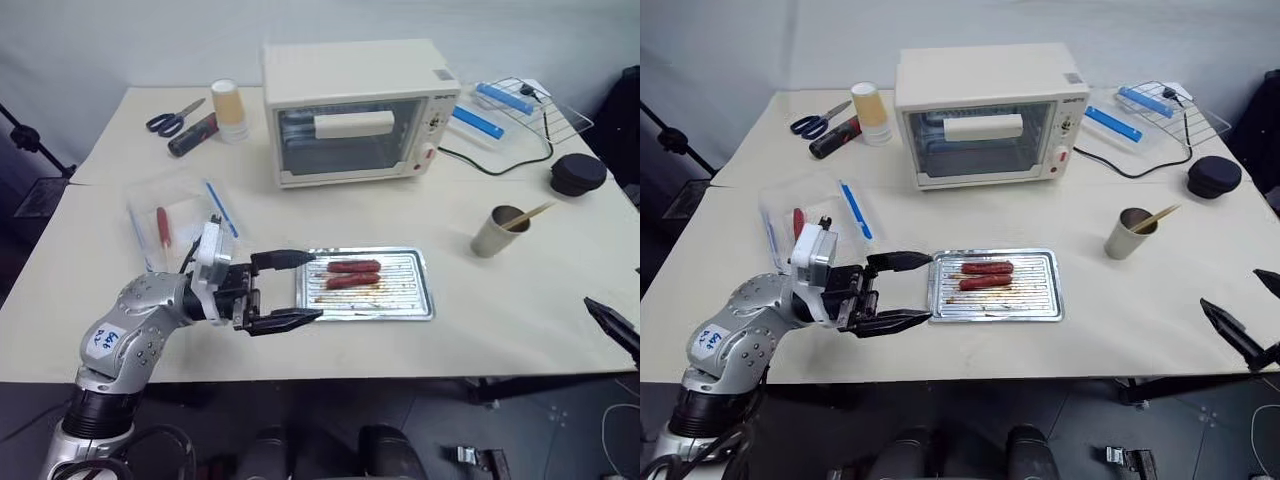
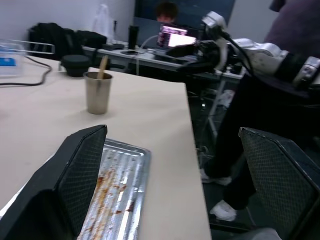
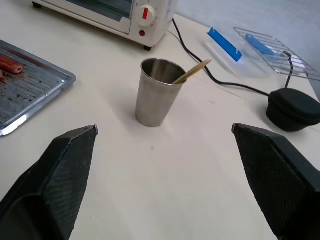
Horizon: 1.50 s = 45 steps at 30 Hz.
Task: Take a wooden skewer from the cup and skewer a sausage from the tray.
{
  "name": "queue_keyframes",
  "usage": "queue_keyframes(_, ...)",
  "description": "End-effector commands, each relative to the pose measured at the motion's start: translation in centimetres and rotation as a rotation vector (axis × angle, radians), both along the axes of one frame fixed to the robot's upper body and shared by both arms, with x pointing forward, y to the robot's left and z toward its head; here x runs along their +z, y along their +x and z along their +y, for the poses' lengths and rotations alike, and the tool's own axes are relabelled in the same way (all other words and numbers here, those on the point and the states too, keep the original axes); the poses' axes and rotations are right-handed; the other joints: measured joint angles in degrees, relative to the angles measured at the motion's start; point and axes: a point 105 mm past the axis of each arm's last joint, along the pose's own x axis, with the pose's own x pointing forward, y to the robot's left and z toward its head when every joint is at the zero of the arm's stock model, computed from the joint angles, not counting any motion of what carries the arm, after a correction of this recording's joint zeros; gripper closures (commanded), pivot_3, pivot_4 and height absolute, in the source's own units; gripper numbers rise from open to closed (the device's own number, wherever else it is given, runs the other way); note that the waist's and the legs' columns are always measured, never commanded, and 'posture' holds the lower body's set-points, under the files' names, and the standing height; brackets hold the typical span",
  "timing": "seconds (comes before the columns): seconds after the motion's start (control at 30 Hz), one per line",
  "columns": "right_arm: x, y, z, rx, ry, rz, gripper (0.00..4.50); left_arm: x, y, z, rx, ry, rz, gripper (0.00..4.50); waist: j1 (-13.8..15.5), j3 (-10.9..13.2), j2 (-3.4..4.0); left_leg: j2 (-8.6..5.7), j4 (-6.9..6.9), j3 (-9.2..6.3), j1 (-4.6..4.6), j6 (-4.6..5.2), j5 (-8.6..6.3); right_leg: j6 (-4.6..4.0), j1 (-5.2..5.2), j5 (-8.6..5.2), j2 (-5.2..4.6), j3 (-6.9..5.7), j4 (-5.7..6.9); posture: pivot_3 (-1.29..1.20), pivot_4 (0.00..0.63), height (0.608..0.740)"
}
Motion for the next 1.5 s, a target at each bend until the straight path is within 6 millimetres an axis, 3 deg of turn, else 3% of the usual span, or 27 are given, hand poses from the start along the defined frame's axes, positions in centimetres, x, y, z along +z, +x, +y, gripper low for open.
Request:
queue_keyframes(0.03, 3.3, 2.3, 0.9, 0.008, 0.005, 0.018, 0.00, 0.6, -0.1, -0.3, -0.021, -0.029, -0.016, 0.02, 0.0, 0.0, 0.00, 0.02, 0.02, 0.04, 0.07, 0.00, 0.00, 0.00, 0.01, 0.00, 0.01, 0.01, 0.04, 0.00, 0.150, 0.740)
queue_keyframes(0.27, 4.9, 8.5, 0.6, -0.054, -0.004, 0.327, 0.00, 0.5, 0.0, -1.0, -0.020, -0.040, -0.021, 0.02, 0.3, 0.0, 0.00, 0.10, 0.05, -0.11, -0.11, 0.05, 0.04, -0.01, -0.09, 0.00, -0.06, -0.04, 0.02, 0.00, 0.150, 0.740)
queue_keyframes(0.5, 5.0, 12.4, -0.6, -0.104, -0.018, 0.457, 2.21, 0.3, 0.0, -0.8, 0.030, -0.040, -0.039, 0.00, 0.2, 0.0, 0.01, -0.03, 0.03, -0.14, -0.39, 0.11, 0.03, 0.01, -0.25, 0.01, -0.11, -0.10, -0.10, 0.00, 0.150, 0.740)
queue_keyframes(0.57, 4.9, 13.0, -0.8, -0.104, -0.022, 0.478, 2.21, 0.2, -0.2, -0.8, 0.039, -0.041, -0.037, 0.00, 0.1, 0.0, 0.01, -0.07, 0.01, -0.09, -0.40, 0.11, 0.03, 0.02, -0.26, 0.01, -0.09, -0.11, -0.09, 0.00, 0.150, 0.740)
queue_keyframes(1.03, 4.5, 14.6, 0.6, 0.006, 0.023, 0.559, 2.21, 0.0, -0.6, -0.6, 0.081, -0.046, -0.032, 0.00, 0.2, 0.0, 0.02, -0.06, 0.09, 0.32, -0.40, 0.08, 0.04, 0.04, -0.25, 0.02, -0.09, -0.16, -0.07, 0.00, 0.150, 0.740)
queue_keyframes(1.13, 4.5, 14.4, 0.5, 0.012, 0.021, 0.576, 2.81, 0.0, -0.5, -0.5, 0.086, -0.045, -0.034, 0.00, 0.1, 0.0, 0.02, -0.06, 0.08, 0.34, -0.40, 0.07, 0.04, 0.05, -0.25, 0.03, -0.08, -0.16, -0.06, 0.00, 0.150, 0.740)
queue_keyframes(1.27, 4.5, 14.2, 0.5, 0.020, 0.030, 0.586, 4.08, 0.0, -0.5, -0.5, 0.089, -0.046, -0.033, 0.00, 0.1, 0.0, 0.02, -0.06, 0.08, 0.35, -0.39, 0.06, 0.04, 0.05, -0.25, 0.03, -0.06, -0.16, -0.06, 0.00, 0.150, 0.740)
queue_keyframes(1.5, 4.5, 14.0, 0.5, 0.031, 0.052, 0.593, 4.08, 0.0, -0.4, -0.5, 0.088, -0.046, -0.032, 0.00, 0.1, 0.0, 0.03, -0.07, 0.08, 0.36, -0.39, 0.04, 0.04, 0.04, -0.25, 0.02, -0.05, -0.16, -0.05, 0.00, 0.150, 0.740)
